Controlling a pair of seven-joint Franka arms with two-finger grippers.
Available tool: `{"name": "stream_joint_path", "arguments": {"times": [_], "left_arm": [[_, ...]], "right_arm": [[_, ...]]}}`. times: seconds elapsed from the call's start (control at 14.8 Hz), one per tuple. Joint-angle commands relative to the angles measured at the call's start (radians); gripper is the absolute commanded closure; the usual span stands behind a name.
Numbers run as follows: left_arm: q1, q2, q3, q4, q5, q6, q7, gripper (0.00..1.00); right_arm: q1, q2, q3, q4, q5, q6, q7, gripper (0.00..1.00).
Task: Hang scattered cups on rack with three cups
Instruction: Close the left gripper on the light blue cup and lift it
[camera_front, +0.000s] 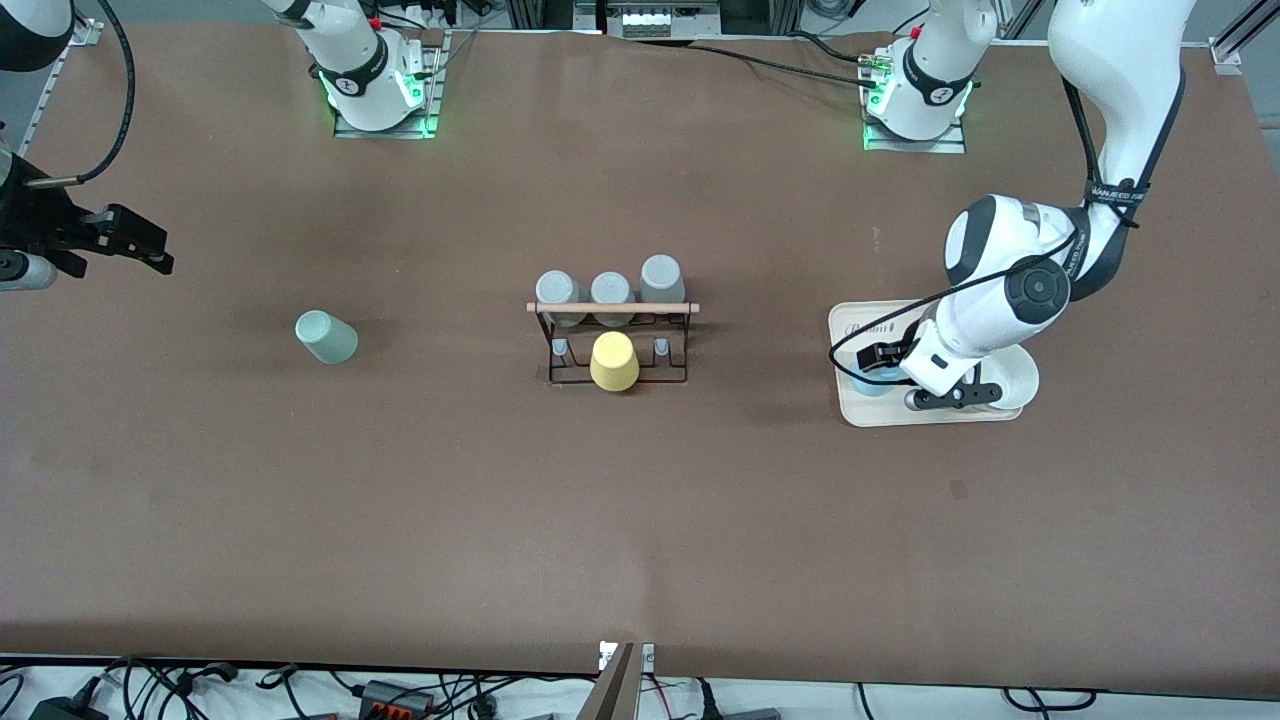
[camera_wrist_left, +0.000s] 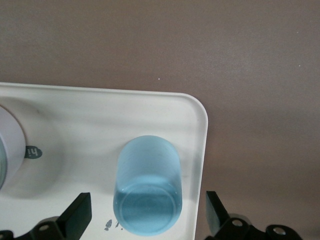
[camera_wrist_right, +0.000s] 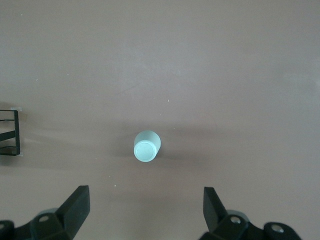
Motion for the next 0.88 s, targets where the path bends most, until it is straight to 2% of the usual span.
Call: {"name": "stream_joint_path", "arguments": {"times": [0.0,0.34,0.41,0.61,0.81], "left_arm": [[0.004,-0.004,-0.009,-0.056,0.004,0.064,-0.012,0.00],[-0.016,-0.004,-0.007,-0.078,0.004,0.066,-0.020,0.00],[-0.016,-0.004,-0.006,-0.078,0.004,0.066,-0.018,0.04],[-0.014,-0.004,-0.004,-0.076,0.004,0.063,-0.017,0.21],[-0.006,-0.007,-0.003,-0.069,0.004,0.053,-0.010,0.47]], "right_arm": [[-0.006,-0.003,0.002,0.000,0.009,0.001,-0.022,0.00],[-0.009,-0.003,0.002,0.000,0.006,0.002,-0.020,0.00],[-0.009,-0.003,0.002,0.000,0.004,0.002,-0.020,0.00],[-0.011,0.000,0.002,0.000,0.003,0.010,-0.020,0.00],[-0.011,0.001,0.002,0.002,0.001,0.016,-0.022,0.00]]}}
